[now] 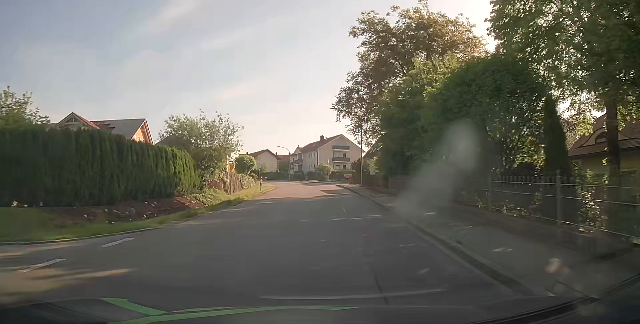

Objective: Follow the waypoints while adhering to traffic rules and regulations

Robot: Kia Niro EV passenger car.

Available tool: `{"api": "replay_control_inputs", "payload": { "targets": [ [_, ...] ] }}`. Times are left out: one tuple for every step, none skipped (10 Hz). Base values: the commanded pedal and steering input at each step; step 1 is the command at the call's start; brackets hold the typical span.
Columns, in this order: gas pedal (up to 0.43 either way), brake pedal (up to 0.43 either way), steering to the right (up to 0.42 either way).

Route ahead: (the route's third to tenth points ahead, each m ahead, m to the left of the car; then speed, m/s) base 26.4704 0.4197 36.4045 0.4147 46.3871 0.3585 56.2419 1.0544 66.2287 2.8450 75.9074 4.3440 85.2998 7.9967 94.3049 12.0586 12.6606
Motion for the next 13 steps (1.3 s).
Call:
{"api": "replay_control_inputs", "payload": {
  "targets": [
    [0.13,0.0,0.006],
    [0.13,0.0,0.006],
    [0.13,0.0,0.005],
    [0.13,0.0,0.005],
    [0.13,0.0,0.005],
    [0.13,0.0,0.005],
    [0.13,0.0,0.004],
    [0.13,0.0,0.003],
    [0.13,0.0,0.003],
    [0.13,0.0,0.002],
    [0.13,0.0,0.002],
    [0.13,0.0,0.001],
    [0.13,0.0,0.001]
  ]
}}
